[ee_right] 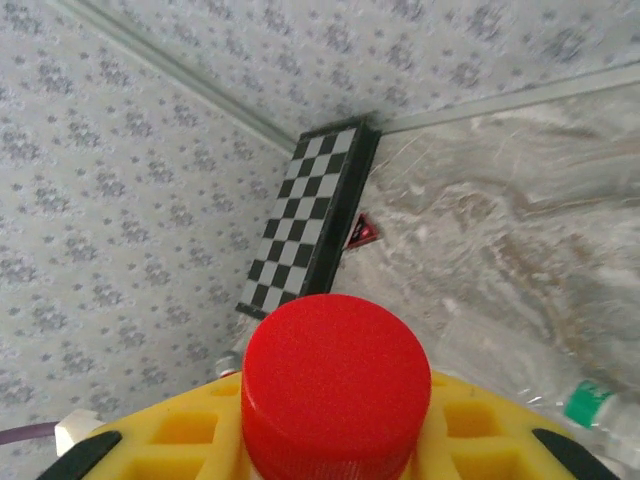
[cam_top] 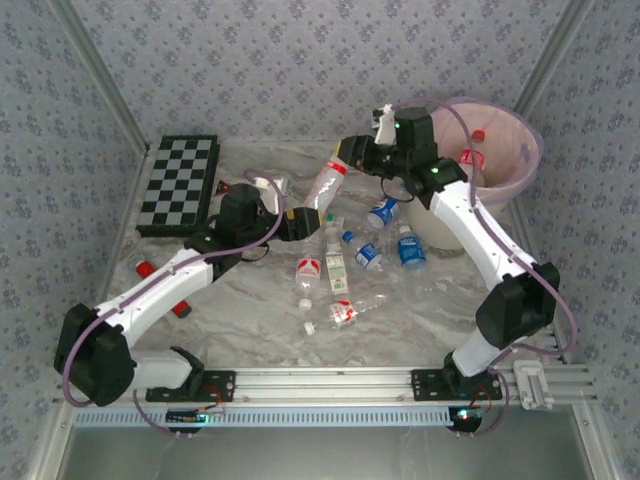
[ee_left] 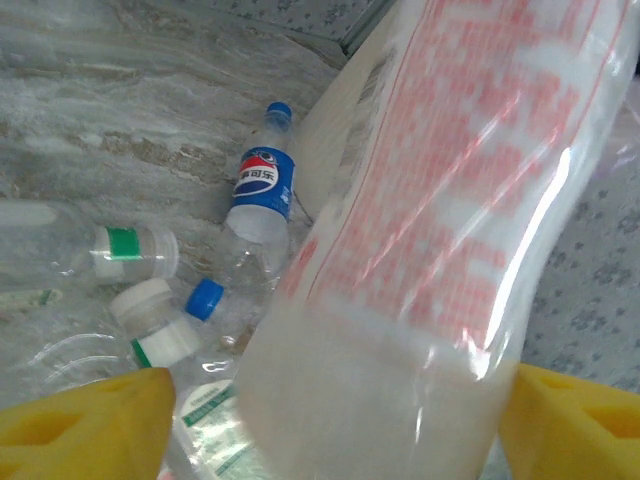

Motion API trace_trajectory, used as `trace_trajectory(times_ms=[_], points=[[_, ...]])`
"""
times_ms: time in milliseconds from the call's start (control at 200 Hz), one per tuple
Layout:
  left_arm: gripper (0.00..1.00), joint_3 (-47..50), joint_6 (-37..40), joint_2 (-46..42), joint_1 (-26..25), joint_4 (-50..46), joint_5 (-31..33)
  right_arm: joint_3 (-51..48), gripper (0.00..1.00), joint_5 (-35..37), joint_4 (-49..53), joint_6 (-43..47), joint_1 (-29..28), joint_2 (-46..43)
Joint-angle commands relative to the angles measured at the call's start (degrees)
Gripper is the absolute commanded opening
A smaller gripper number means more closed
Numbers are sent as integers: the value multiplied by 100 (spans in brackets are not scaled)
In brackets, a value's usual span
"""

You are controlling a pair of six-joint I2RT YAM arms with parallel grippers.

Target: Put the plastic bottles in the bin

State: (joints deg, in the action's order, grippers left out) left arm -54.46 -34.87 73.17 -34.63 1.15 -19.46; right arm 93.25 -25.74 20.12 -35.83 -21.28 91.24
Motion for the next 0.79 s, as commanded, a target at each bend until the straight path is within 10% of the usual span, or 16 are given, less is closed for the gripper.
trace_trajectory(times_ms=[0,430,790], points=[[97,-190,133,-188,1,-202,341,806,22,667,973,826,257,-538],[99,-520,197,440,9,-399,351,1656,6,2990,2324,2438,2225,-1705],[99,-425,358,32,1,-961,738,1873,0,4022,2197,3283,2573,-500]])
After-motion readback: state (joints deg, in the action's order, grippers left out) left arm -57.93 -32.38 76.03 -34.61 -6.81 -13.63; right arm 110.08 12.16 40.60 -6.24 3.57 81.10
